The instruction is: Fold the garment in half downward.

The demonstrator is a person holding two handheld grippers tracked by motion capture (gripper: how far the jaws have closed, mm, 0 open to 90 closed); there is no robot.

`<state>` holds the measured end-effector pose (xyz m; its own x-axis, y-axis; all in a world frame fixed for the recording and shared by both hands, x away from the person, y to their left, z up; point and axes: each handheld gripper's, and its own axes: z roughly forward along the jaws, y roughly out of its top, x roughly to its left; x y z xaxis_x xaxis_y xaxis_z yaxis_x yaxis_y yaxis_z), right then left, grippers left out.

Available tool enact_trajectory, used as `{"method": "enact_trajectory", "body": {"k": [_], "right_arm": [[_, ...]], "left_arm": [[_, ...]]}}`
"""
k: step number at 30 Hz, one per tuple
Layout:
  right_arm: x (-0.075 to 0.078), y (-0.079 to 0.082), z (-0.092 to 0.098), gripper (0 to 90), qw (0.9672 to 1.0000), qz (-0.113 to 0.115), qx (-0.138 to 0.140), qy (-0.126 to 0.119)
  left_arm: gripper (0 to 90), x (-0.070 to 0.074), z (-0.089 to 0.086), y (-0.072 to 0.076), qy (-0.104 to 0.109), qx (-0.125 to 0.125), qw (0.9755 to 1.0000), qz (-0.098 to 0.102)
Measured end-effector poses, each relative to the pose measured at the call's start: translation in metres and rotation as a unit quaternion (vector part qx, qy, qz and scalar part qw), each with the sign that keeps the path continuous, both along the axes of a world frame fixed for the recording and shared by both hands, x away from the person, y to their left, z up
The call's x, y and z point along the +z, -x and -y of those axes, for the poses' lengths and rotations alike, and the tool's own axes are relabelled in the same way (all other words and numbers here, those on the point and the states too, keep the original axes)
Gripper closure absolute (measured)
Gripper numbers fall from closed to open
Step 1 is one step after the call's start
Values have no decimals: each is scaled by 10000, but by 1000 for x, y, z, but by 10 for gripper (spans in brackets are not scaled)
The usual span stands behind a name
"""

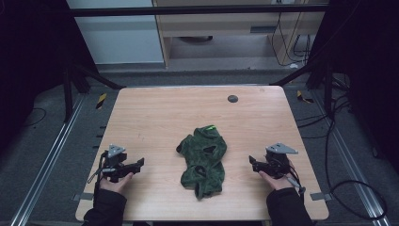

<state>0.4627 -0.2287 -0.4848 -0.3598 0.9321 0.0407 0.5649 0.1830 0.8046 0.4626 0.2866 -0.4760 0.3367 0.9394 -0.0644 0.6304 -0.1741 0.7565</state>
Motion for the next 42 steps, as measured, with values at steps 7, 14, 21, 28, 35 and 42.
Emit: {"method": "enact_trajectory", "body": {"k": [7, 14, 21, 28, 35, 42], "right_arm": [[5, 2, 0, 115, 9996, 20, -3, -276], [9, 2, -3, 70, 9996, -38, 93, -281], [10, 2, -4, 213, 9994, 28, 247, -245], [18, -1, -5, 312, 9984, 79, 394, -392], [27, -7, -7, 329, 9981, 155, 409, -435], [39, -12, -14, 402, 9974, 242, 505, -450]], "left_arm": [[229, 2, 10, 4, 28, -139, 9999, 78], [250, 5, 19, 6, 40, -387, 9991, 162], [272, 8, 24, 5, 46, -520, 9984, 219], [285, 15, 38, -2, -24, -709, 9970, 302], [297, 21, 45, -9, -41, -814, 9960, 353], [310, 33, 53, -21, 52, -924, 9949, 405]]}}
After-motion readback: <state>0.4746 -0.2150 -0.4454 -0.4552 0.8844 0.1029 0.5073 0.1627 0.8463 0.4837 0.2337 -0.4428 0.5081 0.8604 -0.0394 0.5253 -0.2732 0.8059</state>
